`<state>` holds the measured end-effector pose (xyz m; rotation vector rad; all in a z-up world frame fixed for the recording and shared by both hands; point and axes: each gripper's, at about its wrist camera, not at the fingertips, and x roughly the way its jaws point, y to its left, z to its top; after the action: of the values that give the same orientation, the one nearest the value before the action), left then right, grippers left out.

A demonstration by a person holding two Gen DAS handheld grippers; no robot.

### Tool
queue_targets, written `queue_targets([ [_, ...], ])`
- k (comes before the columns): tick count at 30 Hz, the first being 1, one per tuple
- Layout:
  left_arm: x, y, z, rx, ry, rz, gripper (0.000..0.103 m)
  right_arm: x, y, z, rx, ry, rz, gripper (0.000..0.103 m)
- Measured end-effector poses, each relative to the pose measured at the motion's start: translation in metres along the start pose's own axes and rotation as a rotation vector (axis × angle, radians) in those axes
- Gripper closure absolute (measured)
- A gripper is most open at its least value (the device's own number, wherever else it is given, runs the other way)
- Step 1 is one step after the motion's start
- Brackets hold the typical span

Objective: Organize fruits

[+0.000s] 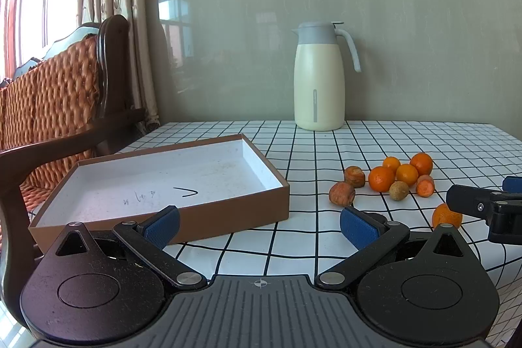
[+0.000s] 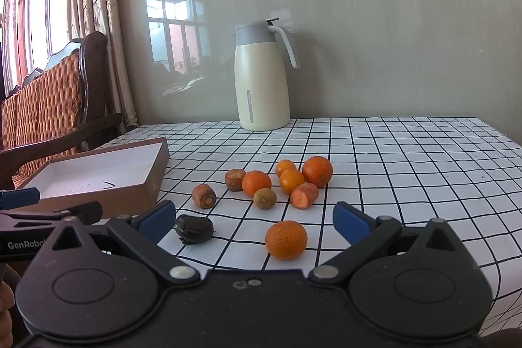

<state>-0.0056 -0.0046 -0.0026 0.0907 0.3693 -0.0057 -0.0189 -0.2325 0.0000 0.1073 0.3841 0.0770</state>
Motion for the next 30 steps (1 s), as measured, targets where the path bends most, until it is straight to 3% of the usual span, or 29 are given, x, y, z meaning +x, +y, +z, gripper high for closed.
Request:
queue_targets([
  [30,-0.0017,-0.0022,0.0006,0.014,-0.008,-0.007,0.0,0.0002,-0.002,-0.0008,0.008,0.011,-0.003,0.006],
])
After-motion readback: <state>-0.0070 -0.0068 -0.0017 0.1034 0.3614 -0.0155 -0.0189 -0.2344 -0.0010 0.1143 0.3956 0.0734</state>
